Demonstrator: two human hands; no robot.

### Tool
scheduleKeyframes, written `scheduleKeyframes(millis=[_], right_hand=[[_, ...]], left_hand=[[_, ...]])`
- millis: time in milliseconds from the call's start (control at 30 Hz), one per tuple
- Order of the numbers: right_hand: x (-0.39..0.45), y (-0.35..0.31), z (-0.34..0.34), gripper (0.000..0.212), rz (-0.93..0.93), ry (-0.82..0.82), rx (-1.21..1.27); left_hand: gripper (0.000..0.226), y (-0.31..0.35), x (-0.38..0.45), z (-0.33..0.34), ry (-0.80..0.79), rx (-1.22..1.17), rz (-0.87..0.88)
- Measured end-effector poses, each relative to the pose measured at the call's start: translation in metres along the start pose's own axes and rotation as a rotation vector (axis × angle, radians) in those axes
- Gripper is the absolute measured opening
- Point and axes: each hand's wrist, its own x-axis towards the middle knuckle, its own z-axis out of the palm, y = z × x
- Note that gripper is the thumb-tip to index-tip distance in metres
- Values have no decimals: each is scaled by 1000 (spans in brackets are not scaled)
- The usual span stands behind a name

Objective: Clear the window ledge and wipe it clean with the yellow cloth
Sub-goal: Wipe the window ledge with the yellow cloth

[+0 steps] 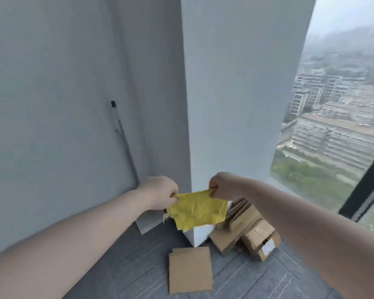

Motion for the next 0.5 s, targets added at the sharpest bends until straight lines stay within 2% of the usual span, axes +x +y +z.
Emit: scheduleKeyframes(millis=[67,133,233,400,500], right_hand=[[21,-50,16,15,-110,-38,-51],[38,-101,32,13,-194,-71,-84],[54,-156,48,24,-347,-80,-122],[71,-229,74,29,-573,-123,-239],[87,-301,91,28,-706,-135,-249]], left_hand=[[21,-38,-42,18,-12,-20,-122],[21,-73,-86,35,-20,-48,-244],[24,-102,-143,59,15,-109,-402],[29,-116,-218,97,48,-184,-620],[28,-150,-273,113,49,-212,-764]])
